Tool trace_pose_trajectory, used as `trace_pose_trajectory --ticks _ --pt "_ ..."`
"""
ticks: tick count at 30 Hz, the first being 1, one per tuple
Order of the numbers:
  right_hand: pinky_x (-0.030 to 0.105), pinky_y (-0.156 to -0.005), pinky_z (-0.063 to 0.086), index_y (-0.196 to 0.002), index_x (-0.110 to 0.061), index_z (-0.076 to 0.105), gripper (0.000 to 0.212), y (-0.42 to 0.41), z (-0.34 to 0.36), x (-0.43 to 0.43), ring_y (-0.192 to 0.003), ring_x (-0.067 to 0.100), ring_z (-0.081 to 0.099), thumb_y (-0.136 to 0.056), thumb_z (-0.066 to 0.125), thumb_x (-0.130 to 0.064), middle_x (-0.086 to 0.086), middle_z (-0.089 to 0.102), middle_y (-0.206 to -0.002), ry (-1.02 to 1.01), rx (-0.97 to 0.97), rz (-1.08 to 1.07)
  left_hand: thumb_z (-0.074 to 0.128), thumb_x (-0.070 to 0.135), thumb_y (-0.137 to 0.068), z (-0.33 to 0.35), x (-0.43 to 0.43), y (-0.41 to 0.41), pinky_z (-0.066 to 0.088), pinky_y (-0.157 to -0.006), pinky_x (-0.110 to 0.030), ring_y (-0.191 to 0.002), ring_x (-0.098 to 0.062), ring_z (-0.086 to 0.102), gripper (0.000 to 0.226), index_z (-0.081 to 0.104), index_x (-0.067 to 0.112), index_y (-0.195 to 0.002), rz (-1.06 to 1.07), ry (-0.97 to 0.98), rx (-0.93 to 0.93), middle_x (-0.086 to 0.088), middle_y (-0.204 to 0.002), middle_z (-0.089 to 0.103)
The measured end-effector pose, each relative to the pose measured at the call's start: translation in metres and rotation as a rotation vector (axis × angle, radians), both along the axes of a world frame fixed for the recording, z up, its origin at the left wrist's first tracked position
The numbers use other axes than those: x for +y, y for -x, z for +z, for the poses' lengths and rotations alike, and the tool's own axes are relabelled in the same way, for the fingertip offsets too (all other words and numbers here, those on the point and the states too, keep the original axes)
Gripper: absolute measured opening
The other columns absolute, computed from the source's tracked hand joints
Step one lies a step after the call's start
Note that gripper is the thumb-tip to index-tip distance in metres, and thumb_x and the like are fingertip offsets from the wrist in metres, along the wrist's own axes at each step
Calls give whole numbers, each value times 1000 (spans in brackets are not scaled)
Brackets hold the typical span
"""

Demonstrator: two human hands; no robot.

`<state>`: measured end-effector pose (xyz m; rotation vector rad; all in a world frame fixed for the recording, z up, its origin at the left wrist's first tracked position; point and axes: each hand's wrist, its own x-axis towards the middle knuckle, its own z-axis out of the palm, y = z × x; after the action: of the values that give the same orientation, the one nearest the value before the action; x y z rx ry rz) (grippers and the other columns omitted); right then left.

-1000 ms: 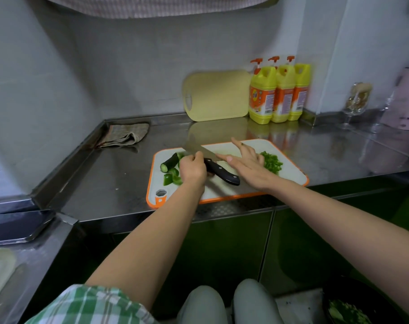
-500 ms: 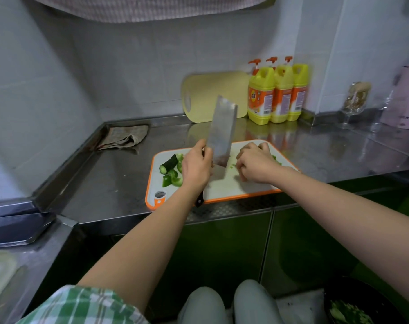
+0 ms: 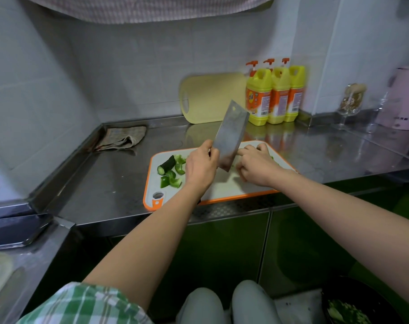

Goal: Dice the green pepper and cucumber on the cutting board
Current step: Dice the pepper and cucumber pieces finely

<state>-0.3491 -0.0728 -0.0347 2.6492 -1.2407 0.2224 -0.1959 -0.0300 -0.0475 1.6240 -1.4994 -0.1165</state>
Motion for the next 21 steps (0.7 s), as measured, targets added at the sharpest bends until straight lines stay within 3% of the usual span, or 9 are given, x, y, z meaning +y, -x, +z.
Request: trace_pose_trajectory --ticks 8,11,14,16,18,21 --pt "36 -89 20 -51 -31 46 41 10 -8 -9 -121 19 43 -83 52 -7 -7 49 -142 37 -120 103 30 35 -82 1 -5 -1 46 -62 -44 -70 -37 59 30 49 12 -80 46 -14 42 -13 -73 60" --pt "33 -90 18 -61 -30 58 34 16 -9 -10 -125 16 46 -84 52 -6 -5 53 -139 72 -251 111 37 23 -92 2 -6 -3 35 -58 -40 -70 -34 52 23 51 7 -83 78 -11 51 -11 -72 56" --pt "34 -91 22 -84 -25 64 22 20 -11 -15 -113 15 53 -88 49 -10 -5 63 -117 98 -329 49 37 20 -94 1 -8 -3 32 -59 -38 -72 -33 52 23 54 6 -88 119 -38 53 -12 -76 58" --pt "36 -88 36 -99 -20 63 19 20 -12 -18 -98 18 59 -90 49 -12 -3 66 -100 -2 -489 -43 37 21 -94 -2 -14 0 41 -63 -40 -73 -35 58 22 53 9 -86 119 -72 79 -13 -77 64" --pt "37 -75 49 -110 -14 60 22 17 -8 -15 -80 20 63 -91 49 -12 1 70 -86 -238 -703 -99 38 23 -94 -3 -20 4 50 -71 -42 -77 -36 63 21 52 12 -84 102 -118 150 -16 -82 67" --pt "30 -58 48 -121 -16 51 28 11 2 -3 -63 17 64 -94 49 -17 3 71 -78 -514 -763 -33 41 21 -94 -2 -27 9 55 -79 -46 -84 -38 65 22 57 12 -81 68 -187 344 -18 -88 67"
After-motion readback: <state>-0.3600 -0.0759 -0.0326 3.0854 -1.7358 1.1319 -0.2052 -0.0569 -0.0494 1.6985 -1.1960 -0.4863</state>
